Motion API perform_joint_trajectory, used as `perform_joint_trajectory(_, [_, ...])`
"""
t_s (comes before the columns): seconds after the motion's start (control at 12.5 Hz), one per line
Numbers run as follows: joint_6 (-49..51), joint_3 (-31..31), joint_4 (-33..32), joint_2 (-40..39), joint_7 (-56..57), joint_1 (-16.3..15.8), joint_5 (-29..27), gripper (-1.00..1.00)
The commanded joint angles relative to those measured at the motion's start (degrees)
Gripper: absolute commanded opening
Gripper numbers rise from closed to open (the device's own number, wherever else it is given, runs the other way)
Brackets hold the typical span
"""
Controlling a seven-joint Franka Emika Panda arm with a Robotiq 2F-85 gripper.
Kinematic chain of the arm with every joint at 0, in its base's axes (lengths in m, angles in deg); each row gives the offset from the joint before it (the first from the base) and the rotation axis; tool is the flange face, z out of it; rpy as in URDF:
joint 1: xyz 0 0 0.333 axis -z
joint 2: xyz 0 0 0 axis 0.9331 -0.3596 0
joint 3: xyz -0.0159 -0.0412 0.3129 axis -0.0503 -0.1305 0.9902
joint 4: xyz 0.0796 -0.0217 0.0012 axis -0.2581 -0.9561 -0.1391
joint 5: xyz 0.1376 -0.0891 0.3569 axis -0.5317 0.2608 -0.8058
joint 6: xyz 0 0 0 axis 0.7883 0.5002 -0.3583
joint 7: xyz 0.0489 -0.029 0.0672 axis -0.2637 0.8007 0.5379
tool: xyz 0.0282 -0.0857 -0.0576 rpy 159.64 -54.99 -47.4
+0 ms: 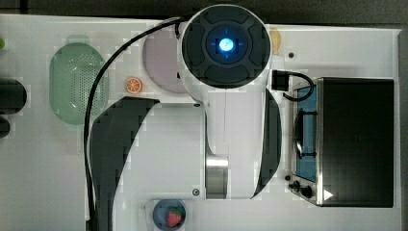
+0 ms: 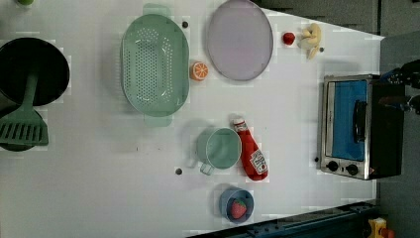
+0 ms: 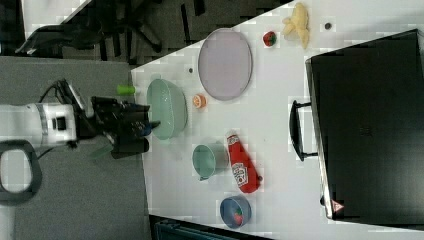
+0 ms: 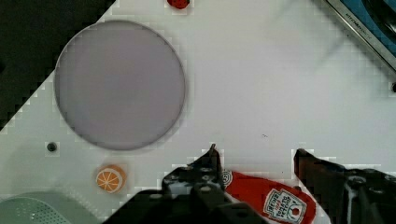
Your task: Flap open oven.
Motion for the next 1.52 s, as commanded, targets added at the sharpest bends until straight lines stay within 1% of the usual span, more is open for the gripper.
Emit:
perform_joint_trajectory(0.08, [6.86,-2.81,-13.58,18.64,1.66,3.08,1.87,0.57])
perform_joint_trajectory(0.24, [6.86,-2.81,-13.58,18.64,1.66,3.09,1.87,0.98])
perform_joint_trajectory(0.4, [6.86,-2.81,-13.58,18.64,1.66,3.09,1.87,1.0])
perform_joint_trajectory(0.48, [6.86,-2.81,-13.56,18.65,1.66,3.09,1.87,0.9])
perform_joint_trajectory(0.72, [6.88,-2.84,-13.58,18.63,1.66,3.1,1.87,0.15])
perform_joint_trajectory(0.96, [6.9,-3.13,-13.7,18.57,1.69,3.15,1.96,-0.55])
perform_joint_trajectory(1.04, [6.71,-3.48,-13.75,18.5,1.88,3.17,2.04,-0.65])
perform_joint_trajectory(1.2, [5.52,-4.84,-14.34,18.32,5.6,3.29,2.32,-0.65])
perform_joint_trajectory(1.36, [3.65,-6.82,-15.6,18.02,15.69,3.63,2.64,-0.65])
perform_joint_trajectory(1.52, [0.62,-9.42,-17.03,17.34,28.45,4.19,2.78,-0.65])
